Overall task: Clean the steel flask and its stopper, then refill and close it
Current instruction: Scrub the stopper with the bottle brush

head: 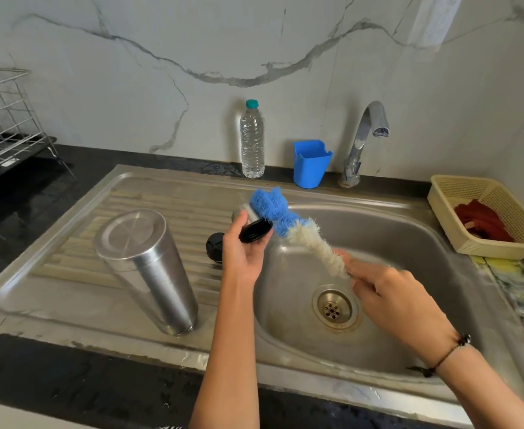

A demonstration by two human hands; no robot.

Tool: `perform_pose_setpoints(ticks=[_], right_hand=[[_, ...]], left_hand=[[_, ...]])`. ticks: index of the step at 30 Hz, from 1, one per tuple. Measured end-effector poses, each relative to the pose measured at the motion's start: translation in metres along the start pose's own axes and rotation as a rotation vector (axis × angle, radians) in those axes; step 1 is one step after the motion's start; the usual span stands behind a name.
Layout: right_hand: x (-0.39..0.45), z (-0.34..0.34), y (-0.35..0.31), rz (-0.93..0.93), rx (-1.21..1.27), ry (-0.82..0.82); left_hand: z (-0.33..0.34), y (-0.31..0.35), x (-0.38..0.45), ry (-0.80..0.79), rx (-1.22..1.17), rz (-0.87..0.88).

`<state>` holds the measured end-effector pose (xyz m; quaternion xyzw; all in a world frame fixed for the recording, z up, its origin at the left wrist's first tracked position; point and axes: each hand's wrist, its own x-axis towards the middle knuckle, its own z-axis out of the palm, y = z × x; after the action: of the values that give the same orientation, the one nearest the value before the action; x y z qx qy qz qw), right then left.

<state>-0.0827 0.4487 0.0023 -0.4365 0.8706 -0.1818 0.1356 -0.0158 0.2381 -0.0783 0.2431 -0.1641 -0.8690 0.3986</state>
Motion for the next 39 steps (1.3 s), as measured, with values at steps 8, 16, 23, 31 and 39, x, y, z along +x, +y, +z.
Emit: perform_pose_setpoints(ticks=[8, 16, 23, 31, 39], right_hand=[[-0.015, -0.002, 0.001, 0.054, -0.151, -0.006], [-0.005, -0.011, 0.007, 0.068, -0.142, 0.041], [-0.014, -0.004, 0.005, 0.068, -0.143, 0.018], [-0.019, -0.013, 0.006, 0.054, -0.137, 0.058], [-0.011, -0.012, -0.001, 0.045, -0.150, 0.034]], left_hand=[[-0.001, -0.008, 0.002, 0.002, -0.050, 0.004], [0.011, -0.022, -0.007, 0.017, -0.030, -0.053], [0.006, -0.019, 0.000, 0.018, -0.018, -0.040], [0.001, -0.013, 0.000, 0.004, -0.020, -0.013], [0.002, -0.014, -0.008, 0.025, -0.092, -0.043]])
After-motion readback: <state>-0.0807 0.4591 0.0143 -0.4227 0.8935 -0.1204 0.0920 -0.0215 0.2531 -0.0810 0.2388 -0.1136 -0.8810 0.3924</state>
